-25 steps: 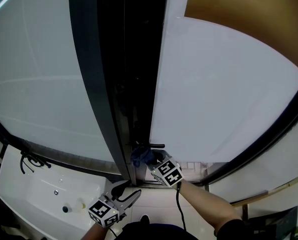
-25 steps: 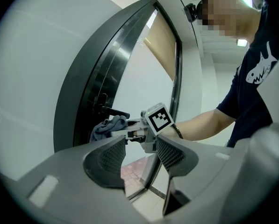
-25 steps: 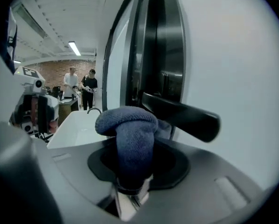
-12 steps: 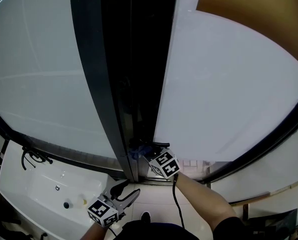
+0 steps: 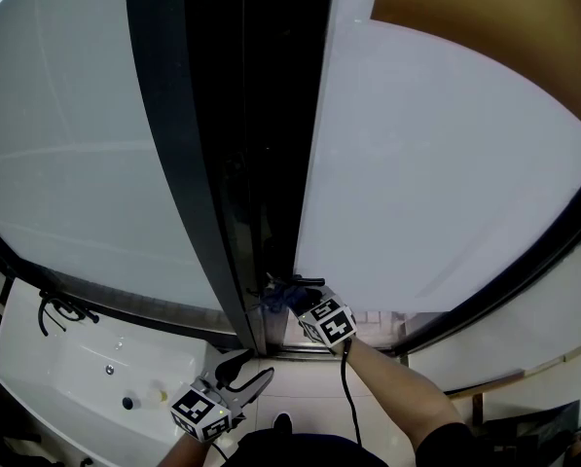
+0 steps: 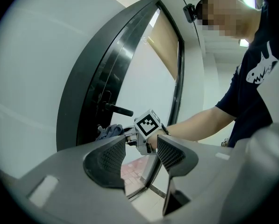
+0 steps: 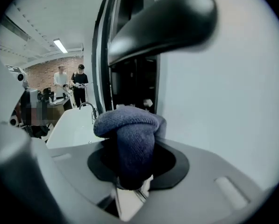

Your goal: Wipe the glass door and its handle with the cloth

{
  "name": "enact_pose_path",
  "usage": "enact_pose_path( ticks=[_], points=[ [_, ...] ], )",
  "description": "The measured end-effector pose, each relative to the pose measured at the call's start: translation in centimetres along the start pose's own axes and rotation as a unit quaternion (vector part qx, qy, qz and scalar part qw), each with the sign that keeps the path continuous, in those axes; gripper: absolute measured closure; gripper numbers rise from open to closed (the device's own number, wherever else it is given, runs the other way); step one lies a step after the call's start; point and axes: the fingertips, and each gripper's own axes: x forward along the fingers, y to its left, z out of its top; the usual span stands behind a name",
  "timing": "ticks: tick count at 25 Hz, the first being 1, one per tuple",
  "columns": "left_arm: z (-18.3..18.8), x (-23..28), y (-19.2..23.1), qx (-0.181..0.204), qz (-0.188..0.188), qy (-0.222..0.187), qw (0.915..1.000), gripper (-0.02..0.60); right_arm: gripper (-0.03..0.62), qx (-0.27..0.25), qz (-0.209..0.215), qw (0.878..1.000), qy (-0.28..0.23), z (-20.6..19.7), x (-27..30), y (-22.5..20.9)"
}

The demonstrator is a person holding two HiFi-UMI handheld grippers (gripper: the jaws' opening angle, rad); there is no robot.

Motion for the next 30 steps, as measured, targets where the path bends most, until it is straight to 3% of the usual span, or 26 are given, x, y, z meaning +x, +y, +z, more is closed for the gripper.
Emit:
enact_pose_path(
  ticks=[8, 13, 17, 24, 30],
  points=[
    [-0.6, 0.1, 0.2, -0.005, -0.001, 0.005, 1.0, 0.373, 0.468, 0.044, 0.021, 0.998, 0.037, -4.5, 0.7, 0.8],
    [-0.1, 0.3, -0.1, -0.004, 0.002, 0.001, 1.0, 0.373, 0.468, 0.073, 0.063, 0.995, 0.011, -1.9, 3.1, 3.6],
    [-0.2, -0.1, 0.0, -0.004, 0.009, 0.001, 1.0, 0.373, 0.468, 0.091, 0.073, 0.993, -0.011, 0.7, 4.4, 4.2],
    [-1.1, -1.1, 1.1, -0.009, 0.024, 0.002, 0.9997, 0.373, 0.468, 0.046, 0.055, 0.996, -0.049, 2.2, 3.4, 3.4],
    [-0.1, -0.5, 0.5, -0.004, 0.011, 0.001, 0.9999, 0.373, 0.468, 0.025, 0.04, 0.997, -0.061, 2.3, 1.4, 2.5]
  ],
)
